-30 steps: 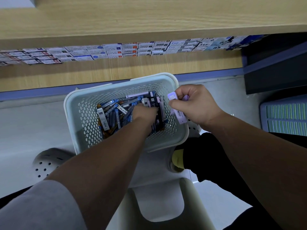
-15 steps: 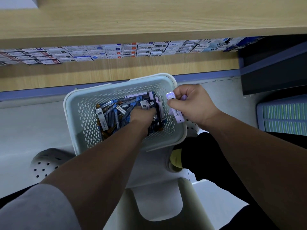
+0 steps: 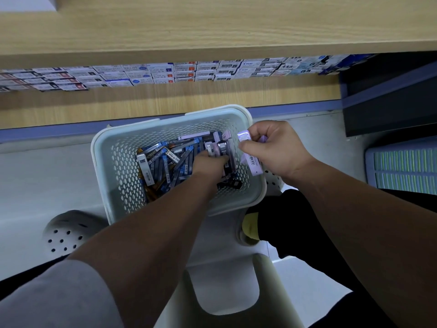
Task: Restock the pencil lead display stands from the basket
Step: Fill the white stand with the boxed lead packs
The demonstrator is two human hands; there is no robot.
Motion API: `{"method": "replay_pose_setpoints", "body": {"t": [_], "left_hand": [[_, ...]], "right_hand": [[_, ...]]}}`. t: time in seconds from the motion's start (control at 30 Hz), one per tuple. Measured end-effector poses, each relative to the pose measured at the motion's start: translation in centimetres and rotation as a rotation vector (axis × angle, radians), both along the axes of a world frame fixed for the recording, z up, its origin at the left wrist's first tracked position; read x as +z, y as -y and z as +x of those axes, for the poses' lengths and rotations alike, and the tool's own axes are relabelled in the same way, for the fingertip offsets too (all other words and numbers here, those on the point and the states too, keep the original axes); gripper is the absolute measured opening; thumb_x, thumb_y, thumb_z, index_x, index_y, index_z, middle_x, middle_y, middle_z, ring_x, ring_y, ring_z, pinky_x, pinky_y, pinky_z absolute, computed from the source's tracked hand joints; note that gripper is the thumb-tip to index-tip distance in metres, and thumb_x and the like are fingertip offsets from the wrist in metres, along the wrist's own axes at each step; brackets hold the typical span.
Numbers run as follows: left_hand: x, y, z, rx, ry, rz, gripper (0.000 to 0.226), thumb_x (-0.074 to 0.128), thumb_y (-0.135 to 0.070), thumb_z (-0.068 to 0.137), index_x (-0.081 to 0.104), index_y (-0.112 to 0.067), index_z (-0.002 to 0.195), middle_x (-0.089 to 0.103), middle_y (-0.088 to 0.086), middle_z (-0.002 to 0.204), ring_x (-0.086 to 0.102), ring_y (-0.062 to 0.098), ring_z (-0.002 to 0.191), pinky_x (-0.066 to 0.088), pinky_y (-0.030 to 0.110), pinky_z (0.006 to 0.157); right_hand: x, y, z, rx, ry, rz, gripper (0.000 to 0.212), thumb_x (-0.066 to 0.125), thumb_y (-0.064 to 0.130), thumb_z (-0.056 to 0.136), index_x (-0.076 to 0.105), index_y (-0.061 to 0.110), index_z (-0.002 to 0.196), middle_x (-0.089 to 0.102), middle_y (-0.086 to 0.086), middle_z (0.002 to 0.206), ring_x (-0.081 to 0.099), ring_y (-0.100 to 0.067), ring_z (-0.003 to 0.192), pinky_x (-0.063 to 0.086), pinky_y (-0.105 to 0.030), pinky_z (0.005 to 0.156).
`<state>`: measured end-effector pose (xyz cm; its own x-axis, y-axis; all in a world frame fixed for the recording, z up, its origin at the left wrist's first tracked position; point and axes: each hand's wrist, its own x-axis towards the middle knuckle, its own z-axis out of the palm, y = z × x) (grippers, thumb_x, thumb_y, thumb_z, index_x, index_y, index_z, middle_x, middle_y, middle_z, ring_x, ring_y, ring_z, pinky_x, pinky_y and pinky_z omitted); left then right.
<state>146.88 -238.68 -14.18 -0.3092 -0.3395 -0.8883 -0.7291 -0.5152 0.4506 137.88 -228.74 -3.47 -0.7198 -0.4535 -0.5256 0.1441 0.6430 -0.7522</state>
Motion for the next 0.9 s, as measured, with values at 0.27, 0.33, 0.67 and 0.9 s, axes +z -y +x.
{"method": "replay_pose_setpoints", "body": {"t": [0.27, 0.33, 0.67, 0.9], "left_hand": [[0.1, -0.6, -0.3, -0.011, -0.041, 0.025, 0.042, 0.076, -0.037, 0.084, 0.051, -0.010, 0.105, 0.056, 0.008, 0.093, 0.052, 0.018, 0.070, 0.041, 0.028, 0.060], [-0.1, -1.0, -0.5, -0.002, -0.026, 0.009, 0.055, 0.078, -0.039, 0.082, 0.051, -0.006, 0.118, 0.059, 0.009, 0.101, 0.059, 0.019, 0.076, 0.051, 0.032, 0.067], [-0.7, -1.2, -0.2, 0.021, -0.047, -0.006, 0.041, 0.076, -0.026, 0.087, 0.056, -0.007, 0.117, 0.065, -0.002, 0.094, 0.059, 0.022, 0.085, 0.045, 0.030, 0.074], [0.0, -1.4, -1.1, 0.015, -0.091, -0.064, 0.032, 0.069, -0.033, 0.090, 0.049, -0.015, 0.106, 0.063, 0.003, 0.097, 0.062, 0.024, 0.086, 0.052, 0.036, 0.082]], "right_hand": [[0.1, 0.0, -0.1, -0.016, 0.010, -0.003, 0.008, 0.074, 0.006, 0.083, 0.072, 0.005, 0.075, 0.061, 0.000, 0.058, 0.048, -0.005, 0.050, 0.041, -0.019, 0.054], [0.1, 0.0, 0.0, -0.013, 0.002, 0.000, 0.007, 0.074, 0.008, 0.082, 0.072, 0.007, 0.076, 0.064, -0.011, 0.062, 0.051, -0.009, 0.055, 0.043, -0.022, 0.057], [0.3, 0.0, -0.1, -0.018, 0.005, 0.012, 0.013, 0.075, 0.008, 0.083, 0.071, 0.010, 0.071, 0.060, 0.003, 0.058, 0.047, -0.006, 0.051, 0.041, -0.020, 0.055], [0.5, 0.1, 0.1, -0.039, 0.017, -0.005, 0.013, 0.074, 0.005, 0.082, 0.070, 0.010, 0.071, 0.064, -0.006, 0.063, 0.047, -0.005, 0.050, 0.041, -0.019, 0.054]]}}
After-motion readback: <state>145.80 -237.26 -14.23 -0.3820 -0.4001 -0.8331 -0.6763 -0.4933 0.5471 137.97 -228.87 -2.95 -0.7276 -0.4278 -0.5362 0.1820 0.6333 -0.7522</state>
